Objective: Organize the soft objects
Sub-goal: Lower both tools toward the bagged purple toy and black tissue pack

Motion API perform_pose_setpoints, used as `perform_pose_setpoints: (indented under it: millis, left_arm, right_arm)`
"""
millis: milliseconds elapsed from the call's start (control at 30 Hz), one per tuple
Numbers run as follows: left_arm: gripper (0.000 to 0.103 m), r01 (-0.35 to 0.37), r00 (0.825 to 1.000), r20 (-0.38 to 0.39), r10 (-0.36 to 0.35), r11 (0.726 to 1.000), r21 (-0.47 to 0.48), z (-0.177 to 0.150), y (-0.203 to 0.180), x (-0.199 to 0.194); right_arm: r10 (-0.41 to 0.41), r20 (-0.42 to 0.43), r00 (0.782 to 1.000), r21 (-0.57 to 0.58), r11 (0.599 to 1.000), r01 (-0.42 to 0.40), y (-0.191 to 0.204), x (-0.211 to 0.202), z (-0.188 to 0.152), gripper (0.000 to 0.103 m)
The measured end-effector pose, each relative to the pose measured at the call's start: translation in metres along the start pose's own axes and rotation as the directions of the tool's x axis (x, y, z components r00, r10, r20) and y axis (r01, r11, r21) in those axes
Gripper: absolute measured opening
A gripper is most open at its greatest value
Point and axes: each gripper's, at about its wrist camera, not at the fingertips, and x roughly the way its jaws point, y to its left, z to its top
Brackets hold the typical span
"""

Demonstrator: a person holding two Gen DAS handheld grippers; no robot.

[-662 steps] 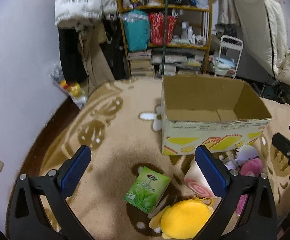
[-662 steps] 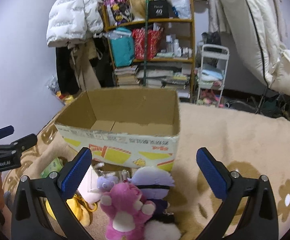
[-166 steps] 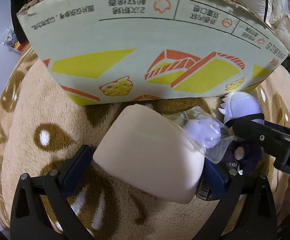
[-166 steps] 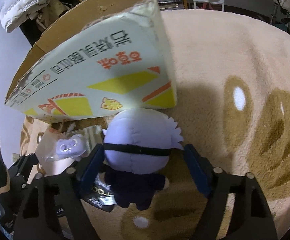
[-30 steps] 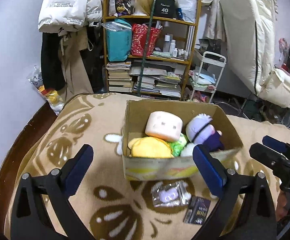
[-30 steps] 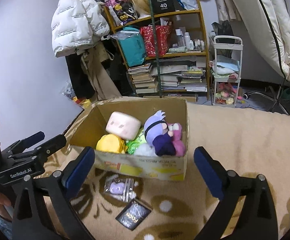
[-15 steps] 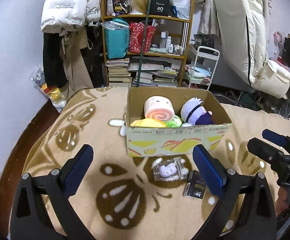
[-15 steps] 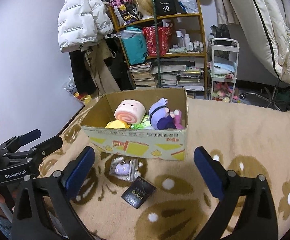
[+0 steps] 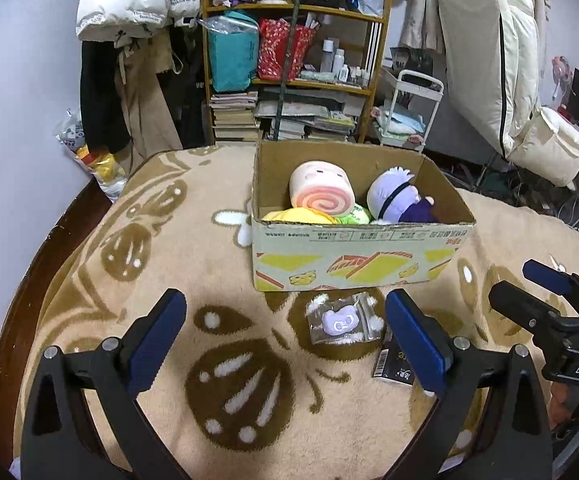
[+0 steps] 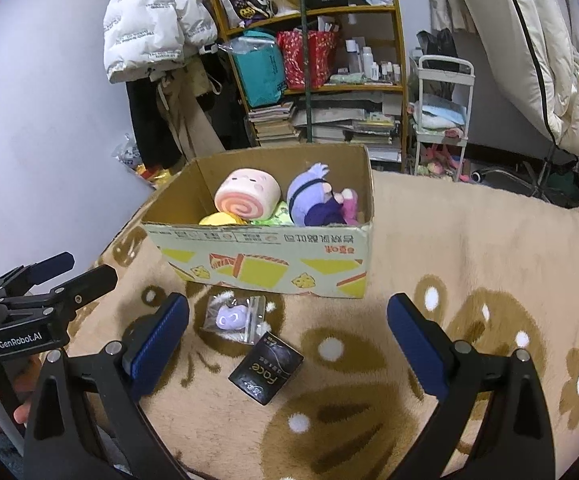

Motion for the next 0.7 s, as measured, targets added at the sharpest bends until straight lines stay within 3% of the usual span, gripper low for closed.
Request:
perform_pose_setpoints:
  millis: [300,533,700]
  left_arm:
    - [0.098,0.012,0.997,-0.070,-0.011,1.000,0.007,-0.002,-0.010,0.035]
    - [0.098,0.018,0.991,-0.137,-0.013,0.999,0.033,-0.003,-0.022,0.069]
    - [0.098,0.054,0.981,-0.185,-0.052,0.999,0.005,-0.001,-0.022,0.093]
  right_arm:
    - [-0.027,-0.090,0.996,0.006,1.000,0.027,-0.001,0.031,-0.004,0.103]
    - [-0.031,-0.200,0.979,-0.011,0.999,0.030,0.004,0.057,-0.013,0.103]
    - [-0.015,-0.256,0.967,0.028,0.999,0.023,-0.003,0.069,-0.018,0.103]
